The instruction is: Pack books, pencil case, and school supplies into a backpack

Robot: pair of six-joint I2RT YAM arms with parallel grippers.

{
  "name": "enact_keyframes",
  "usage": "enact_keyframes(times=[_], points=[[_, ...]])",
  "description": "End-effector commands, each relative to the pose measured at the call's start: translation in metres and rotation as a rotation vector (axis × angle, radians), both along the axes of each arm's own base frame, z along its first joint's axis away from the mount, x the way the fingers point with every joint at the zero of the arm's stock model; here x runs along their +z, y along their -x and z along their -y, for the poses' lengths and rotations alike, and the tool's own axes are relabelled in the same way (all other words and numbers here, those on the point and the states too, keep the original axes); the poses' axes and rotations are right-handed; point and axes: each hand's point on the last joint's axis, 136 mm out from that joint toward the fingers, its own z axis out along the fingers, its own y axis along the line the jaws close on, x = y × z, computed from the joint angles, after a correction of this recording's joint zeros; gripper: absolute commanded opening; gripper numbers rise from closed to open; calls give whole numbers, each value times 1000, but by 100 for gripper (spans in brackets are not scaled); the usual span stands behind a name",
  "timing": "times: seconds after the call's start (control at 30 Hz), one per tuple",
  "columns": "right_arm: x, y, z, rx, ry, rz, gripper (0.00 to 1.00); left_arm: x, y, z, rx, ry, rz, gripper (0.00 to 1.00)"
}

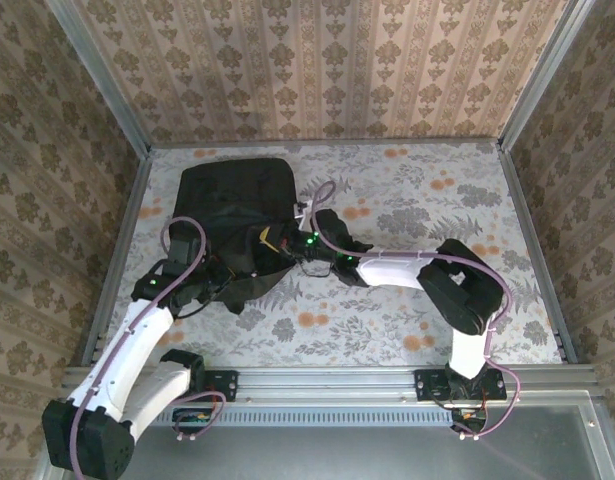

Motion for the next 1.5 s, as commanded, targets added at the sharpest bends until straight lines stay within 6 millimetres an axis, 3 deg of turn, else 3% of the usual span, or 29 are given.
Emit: enact_keyframes(times=[0.0,0.03,0.1,0.17,0.27,0.4,0.57,0.73,0.83,1.0,1.23,1.3,1.47], points=[[-3,5,16,9,132,49,5,10,-2,2,-52,7,62,0],[-9,8,16,29,171,43,12,13,-2,7,-82,21,81,0],[-19,11,12,81,217,24,45,22,-3,16,-154,45,129,0],[-30,14,9,124,275,7,58,27,-1,19,-196,41,141,0],[-42,13,20,117,355,-2,59,37,4,14,-254,-28,148,0],[-42,14,50,62,454,23,61,60,8,6,-316,-184,137,32],[-28,12,81,1,419,49,62,77,-5,30,-522,-423,146,54],[-13,8,123,-104,419,75,63,68,-31,65,-722,-621,96,61],[-7,8,144,-150,403,80,63,58,-46,74,-790,-797,48,61],[3,15,155,-149,365,100,64,40,-67,75,-800,-954,-20,59],[4,21,144,-82,325,109,63,15,-85,75,-802,-1036,-71,48],[5,20,140,-64,313,111,62,8,-89,74,-798,-1031,-84,41],[2,18,125,-28,272,88,58,-10,-93,72,-789,-898,-105,9]])
